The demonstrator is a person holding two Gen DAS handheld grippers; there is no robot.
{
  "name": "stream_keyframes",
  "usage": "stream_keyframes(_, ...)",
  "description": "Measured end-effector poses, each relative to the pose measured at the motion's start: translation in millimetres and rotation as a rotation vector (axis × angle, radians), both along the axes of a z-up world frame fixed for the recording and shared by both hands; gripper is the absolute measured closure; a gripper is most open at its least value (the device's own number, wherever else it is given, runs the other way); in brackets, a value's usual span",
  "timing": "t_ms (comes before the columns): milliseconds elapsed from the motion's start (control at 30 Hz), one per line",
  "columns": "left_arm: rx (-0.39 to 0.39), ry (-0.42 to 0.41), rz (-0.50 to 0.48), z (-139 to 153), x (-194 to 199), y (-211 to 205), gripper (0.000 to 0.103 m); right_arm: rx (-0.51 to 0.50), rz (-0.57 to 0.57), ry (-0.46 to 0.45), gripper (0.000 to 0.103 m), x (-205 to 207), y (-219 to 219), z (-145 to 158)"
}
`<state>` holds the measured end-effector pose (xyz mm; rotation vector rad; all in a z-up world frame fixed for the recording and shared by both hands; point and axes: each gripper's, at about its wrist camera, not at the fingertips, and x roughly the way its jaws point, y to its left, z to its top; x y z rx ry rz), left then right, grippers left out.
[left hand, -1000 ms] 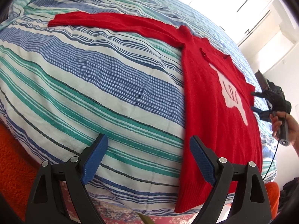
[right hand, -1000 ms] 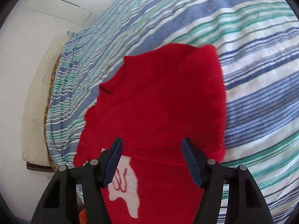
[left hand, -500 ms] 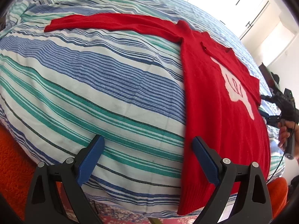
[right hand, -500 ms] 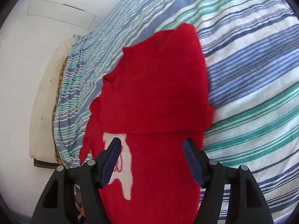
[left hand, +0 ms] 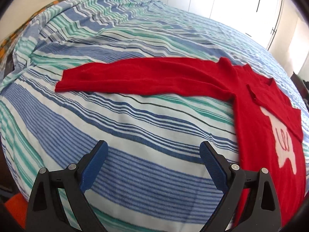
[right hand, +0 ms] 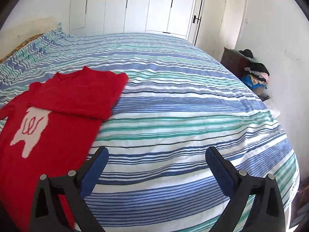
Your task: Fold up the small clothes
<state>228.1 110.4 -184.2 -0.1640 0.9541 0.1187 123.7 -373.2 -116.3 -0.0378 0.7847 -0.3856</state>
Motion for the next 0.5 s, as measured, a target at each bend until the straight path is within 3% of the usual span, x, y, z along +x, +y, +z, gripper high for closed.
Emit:
stream_keyframes(67,0.025,0.063,-0.033,-26,14,2,0.0,0.04,-0.062,0.057,0.004,-5,-28,-18)
stream_keyframes(167,0.052,-0.022,-0.051,-30,1,0,0.0,0.219,-0.154,0.144,0.0,-14,-66,-56)
stream_keyframes(200,0.049,-0.028,-0.051,-30,-2,1,0.0,0.261,-0.16,0.112,0.0,-19,-73,-62)
stream_keyframes(500,0.013,-0.03,-0.085,-18,-14,5,0.001,0.212,-0.149,0.075,0.0,-23,-69,-59)
